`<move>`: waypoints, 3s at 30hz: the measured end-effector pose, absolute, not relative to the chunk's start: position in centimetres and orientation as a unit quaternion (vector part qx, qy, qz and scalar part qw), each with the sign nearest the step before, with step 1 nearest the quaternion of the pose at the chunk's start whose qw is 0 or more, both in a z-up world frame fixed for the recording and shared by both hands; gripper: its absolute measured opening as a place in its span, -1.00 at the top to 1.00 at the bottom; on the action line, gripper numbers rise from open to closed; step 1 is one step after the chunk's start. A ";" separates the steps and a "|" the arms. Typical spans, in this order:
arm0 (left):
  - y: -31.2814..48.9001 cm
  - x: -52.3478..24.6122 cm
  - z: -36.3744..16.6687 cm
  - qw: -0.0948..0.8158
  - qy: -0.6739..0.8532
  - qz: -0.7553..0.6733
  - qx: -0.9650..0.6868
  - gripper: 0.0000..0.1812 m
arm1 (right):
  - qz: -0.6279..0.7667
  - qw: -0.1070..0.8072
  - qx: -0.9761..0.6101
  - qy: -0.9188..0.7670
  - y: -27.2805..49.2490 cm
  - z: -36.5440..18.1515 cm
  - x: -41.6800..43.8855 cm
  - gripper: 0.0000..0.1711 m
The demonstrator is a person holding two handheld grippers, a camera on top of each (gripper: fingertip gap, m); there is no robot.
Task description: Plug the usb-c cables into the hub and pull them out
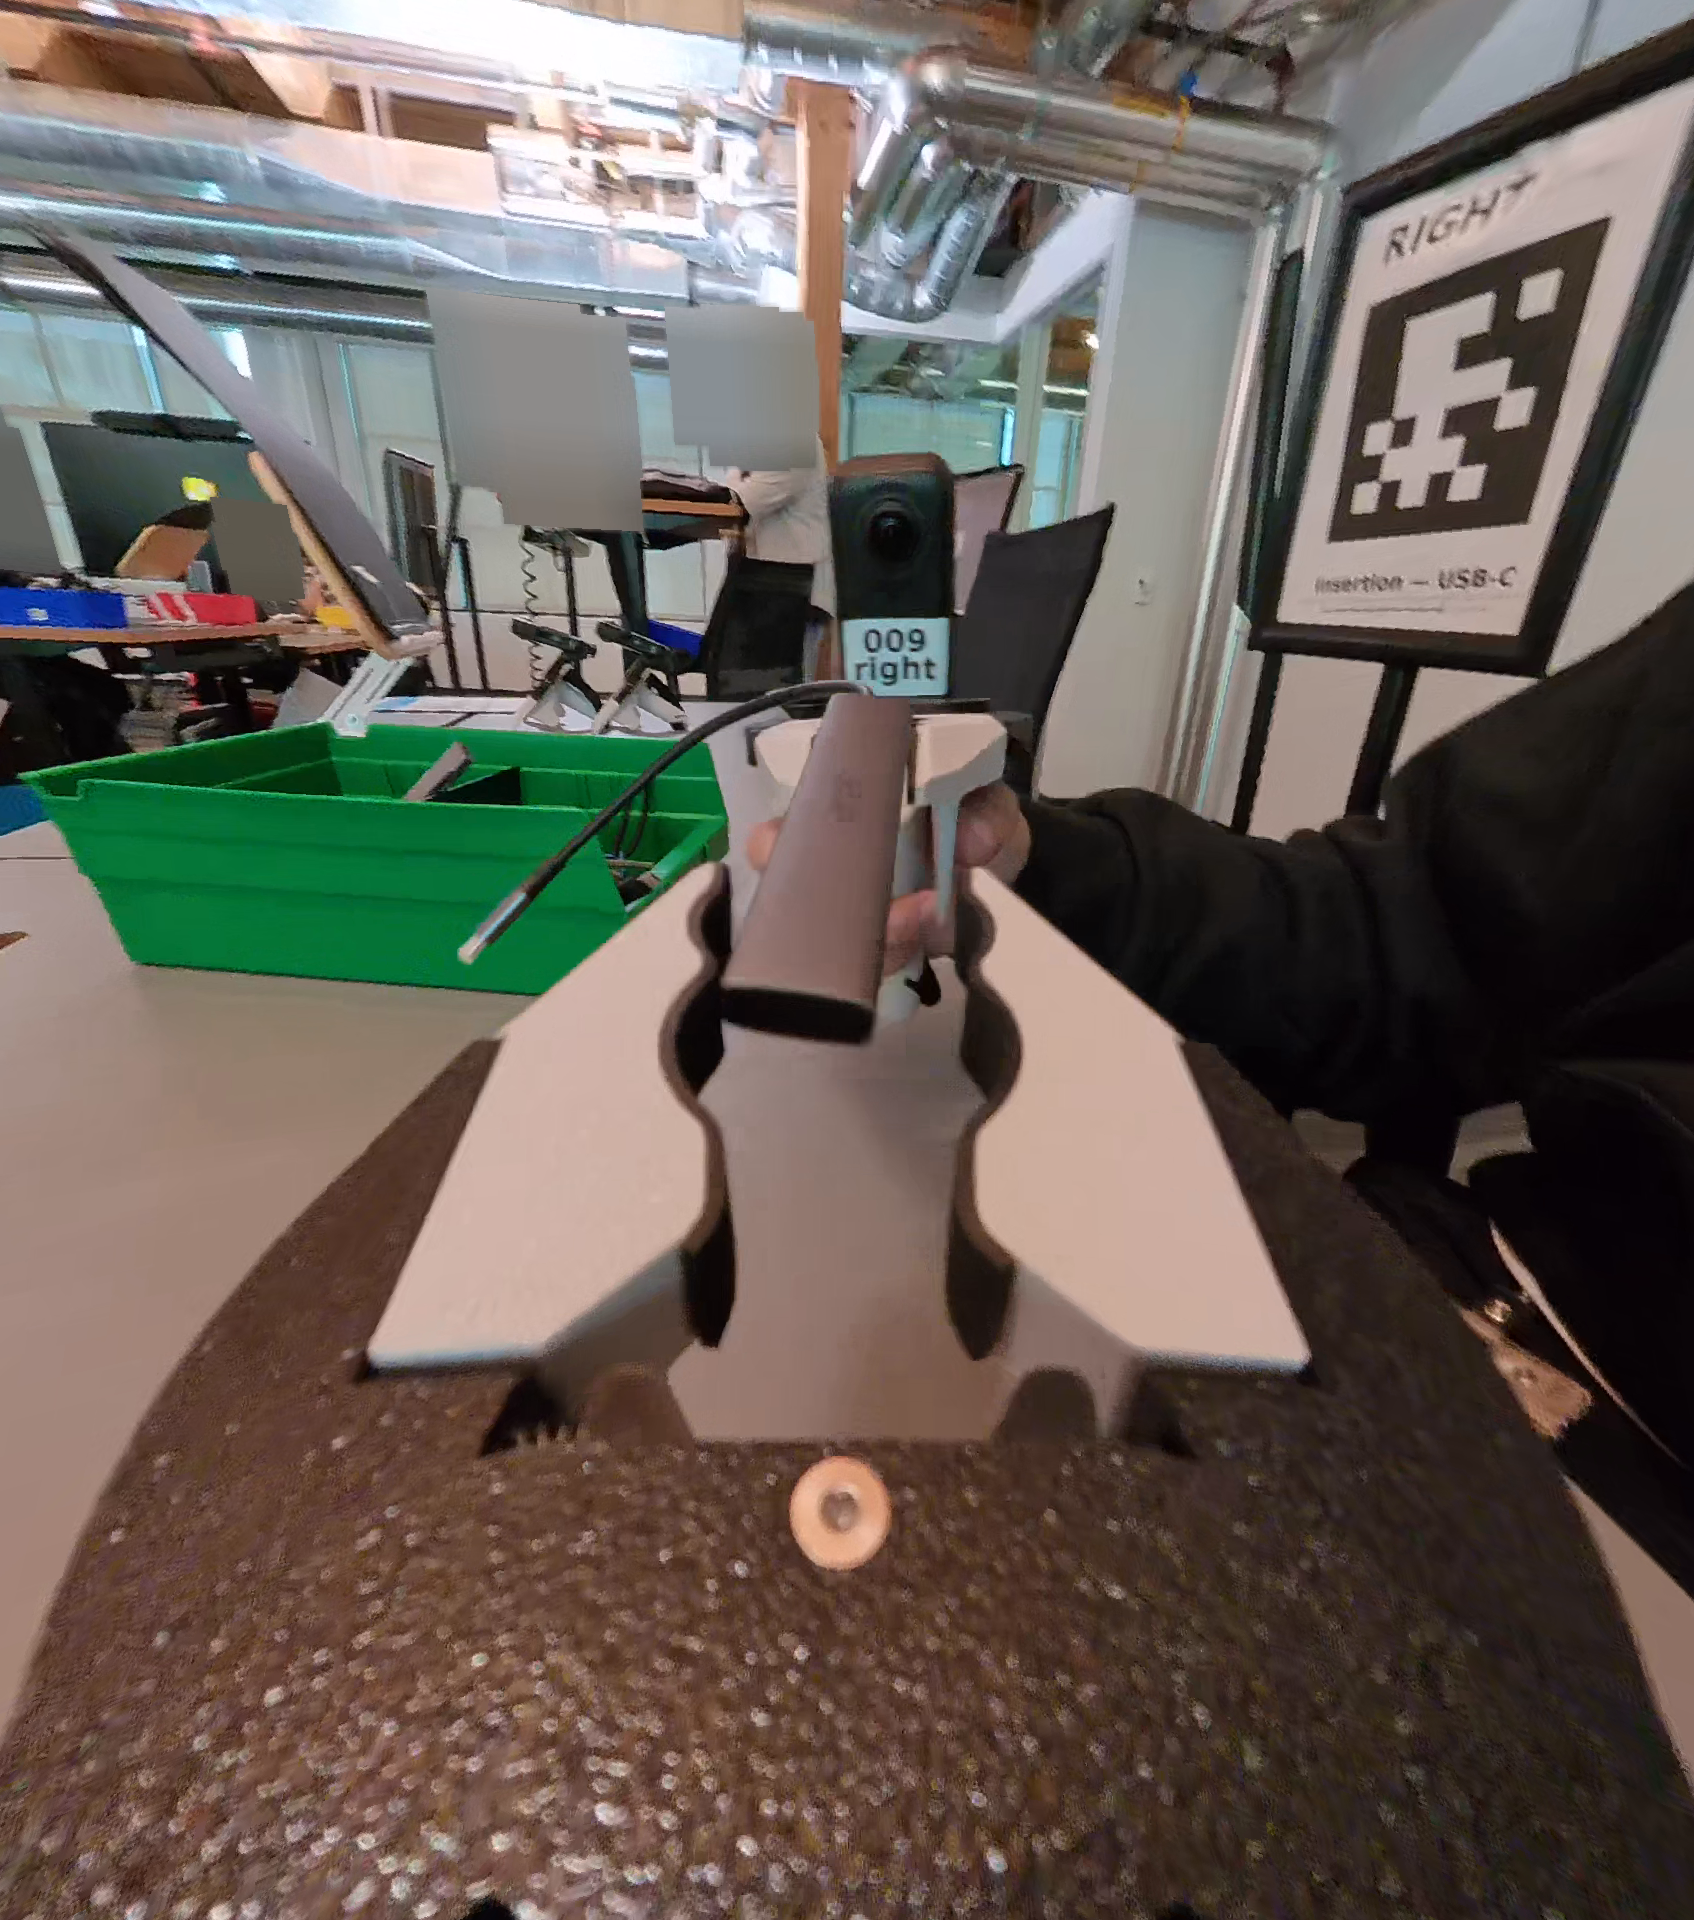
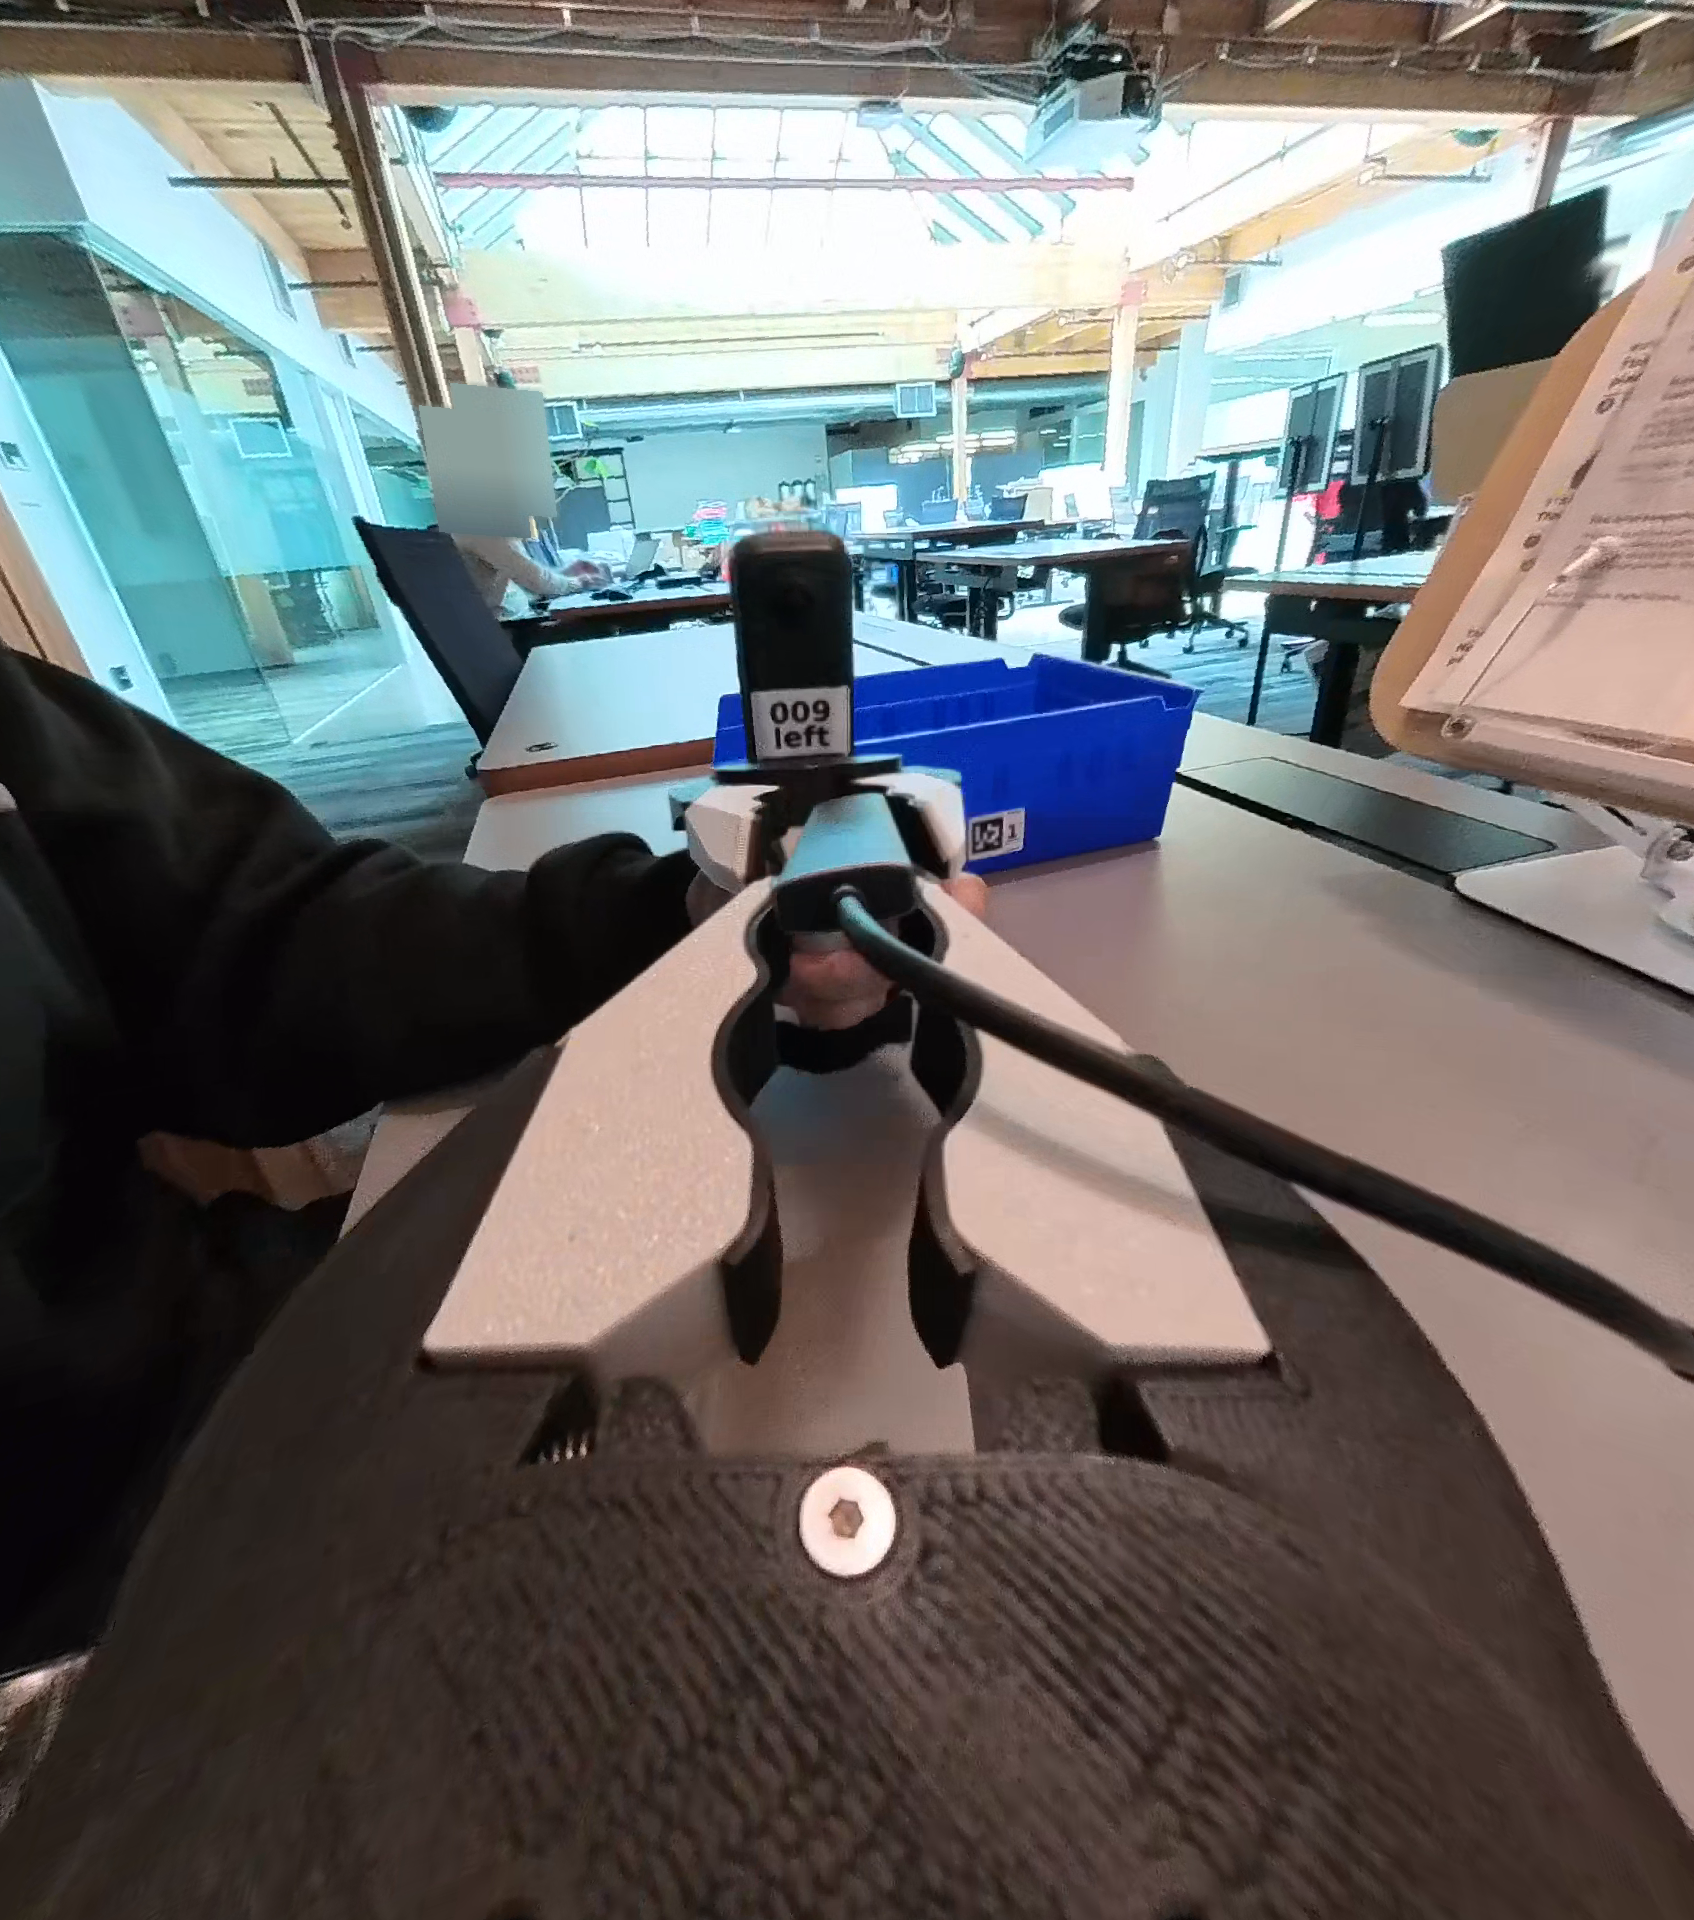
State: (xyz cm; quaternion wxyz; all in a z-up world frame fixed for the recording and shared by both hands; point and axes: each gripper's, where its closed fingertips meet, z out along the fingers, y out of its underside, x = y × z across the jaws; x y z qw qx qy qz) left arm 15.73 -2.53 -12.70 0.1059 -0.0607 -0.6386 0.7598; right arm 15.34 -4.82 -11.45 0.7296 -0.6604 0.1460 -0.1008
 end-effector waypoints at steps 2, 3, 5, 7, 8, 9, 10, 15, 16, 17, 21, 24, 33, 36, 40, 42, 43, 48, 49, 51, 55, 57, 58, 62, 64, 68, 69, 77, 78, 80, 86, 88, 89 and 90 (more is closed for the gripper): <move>-2.4 16.0 -12.5 0.095 -0.636 0.764 -0.058 0.54 | -0.116 0.736 -0.649 0.153 -5.7 -10.6 15.6 0.77; -2.3 16.2 -12.4 0.089 -0.633 0.767 -0.054 0.53 | -0.127 0.738 -0.643 0.162 -6.2 -10.1 15.8 0.77; -2.1 16.6 -12.0 0.080 -0.624 0.776 -0.045 0.44 | -0.159 0.736 -0.635 0.173 -7.5 -9.0 16.3 0.77; -2.2 17.4 -11.9 0.056 -0.625 0.778 -0.026 0.27 | -0.201 0.726 -0.628 0.196 -9.5 -7.8 17.1 0.77; -2.2 17.7 -12.0 0.048 -0.628 0.777 -0.020 0.26 | -0.230 0.713 -0.629 0.208 -10.9 -7.1 17.7 0.77; -2.2 18.1 -12.1 0.038 -0.628 0.777 -0.012 0.24 | -0.268 0.691 -0.632 0.224 -12.6 -6.4 18.6 0.77; -2.1 18.3 -12.0 0.032 -0.628 0.778 -0.007 0.23 | -0.302 0.662 -0.643 0.240 -14.4 -5.8 19.6 0.77; -2.2 18.6 -12.2 0.033 -0.631 0.775 0.002 0.25 | -0.402 0.467 -0.709 0.343 -25.0 -3.5 25.8 0.76; -2.2 18.7 -12.2 0.034 -0.632 0.774 0.004 0.26 | -0.403 0.427 -0.723 0.364 -26.9 -3.6 27.2 0.76; -2.1 18.8 -12.2 0.035 -0.632 0.774 0.007 0.26 | -0.385 0.389 -0.744 0.384 -28.5 -4.3 28.4 0.75; -2.1 18.9 -12.2 0.041 -0.632 0.774 0.011 0.27 | -0.288 0.313 -0.780 0.459 -32.6 -8.0 32.0 0.76; -2.0 18.8 -12.2 0.046 -0.631 0.775 0.011 0.28 | -0.230 0.329 -0.772 0.494 -33.1 -10.5 34.0 0.76; -2.3 18.4 -12.2 0.066 -0.631 0.773 0.008 0.27 | -0.195 0.311 -0.703 0.609 -37.5 -14.1 34.6 0.59; -2.4 18.2 -12.3 0.068 -0.633 0.771 0.006 0.27 | -0.208 0.304 -0.697 0.614 -38.5 -13.9 33.7 0.57; -2.5 18.3 -12.6 0.064 -0.638 0.767 0.006 0.27 | -0.251 0.344 -0.674 0.604 -37.9 -11.6 31.0 0.57; -2.5 18.4 -12.6 0.060 -0.639 0.767 0.008 0.27 | -0.291 0.402 -0.642 0.584 -36.3 -9.8 28.3 0.58; -2.5 18.5 -12.6 0.058 -0.641 0.765 0.011 0.27 | -0.305 0.434 -0.627 0.571 -35.1 -9.3 26.5 0.60; -3.8 18.9 -14.0 0.019 -0.682 0.730 0.033 0.28 | -0.458 0.401 -0.554 0.568 -36.6 -12.4 18.0 0.55; -4.2 19.0 -14.2 0.004 -0.692 0.720 0.040 0.27 | -0.486 0.383 -0.524 0.585 -38.3 -13.1 16.9 0.54; -5.2 19.8 -14.9 -0.043 -0.709 0.701 0.062 0.30 | -0.494 0.381 -0.482 0.616 -41.1 -14.7 15.8 0.46; -9.5 21.2 -15.3 -0.085 -0.712 0.678 0.163 0.29 | -0.466 0.364 -0.458 0.664 -44.7 -17.0 15.6 0.16; -13.1 21.1 -15.2 -0.086 -0.715 0.669 0.185 0.29 | -0.487 0.364 -0.444 0.659 -45.9 -17.2 16.0 0.30; -15.1 21.3 -15.5 -0.086 -0.722 0.657 0.199 0.29 | -0.479 0.379 -0.442 0.657 -45.8 -17.4 16.5 0.37; -22.6 21.3 -16.8 -0.055 -0.750 0.614 0.240 0.34 | -0.451 0.416 -0.453 0.647 -44.5 -18.3 18.0 0.60; -24.9 22.2 -17.4 -0.082 -0.755 0.598 0.257 0.42 | -0.480 0.396 -0.452 0.639 -44.9 -18.3 18.0 0.82; -27.0 23.7 -18.3 -0.123 -0.763 0.576 0.267 0.69 | -0.511 0.375 -0.447 0.631 -45.6 -18.4 18.2 0.99; -27.0 24.0 -18.7 -0.136 -0.770 0.568 0.258 0.82 | -0.501 0.388 -0.443 0.635 -45.3 -18.4 18.2 0.99; -21.3 24.2 -18.7 -0.235 -0.775 0.534 0.242 0.88 | -0.473 0.381 -0.483 0.631 -39.2 -18.3 18.2 0.97; -19.7 24.0 -18.7 -0.231 -0.770 0.537 0.254 0.88 | -0.466 0.386 -0.491 0.626 -37.5 -18.4 18.1 0.96; -15.8 23.4 -18.7 -0.230 -0.761 0.543 0.272 0.88 | -0.448 0.398 -0.515 0.613 -33.5 -18.4 18.1 0.95; -0.8 22.6 -18.6 -0.290 -0.726 0.519 0.347 0.91 | -0.419 0.423 -0.595 0.540 -18.6 -18.6 18.8 0.92; 4.0 22.7 -18.6 -0.305 -0.712 0.509 0.376 0.93 | -0.417 0.442 -0.604 0.515 -13.9 -18.6 19.1 0.91; 6.1 22.8 -18.6 -0.306 -0.704 0.509 0.389 0.93 | -0.415 0.450 -0.609 0.505 -11.9 -18.6 19.3 0.90; 8.0 22.9 -18.6 -0.305 -0.697 0.512 0.400 0.94 | -0.415 0.452 -0.614 0.496 -10.2 -18.6 19.5 0.89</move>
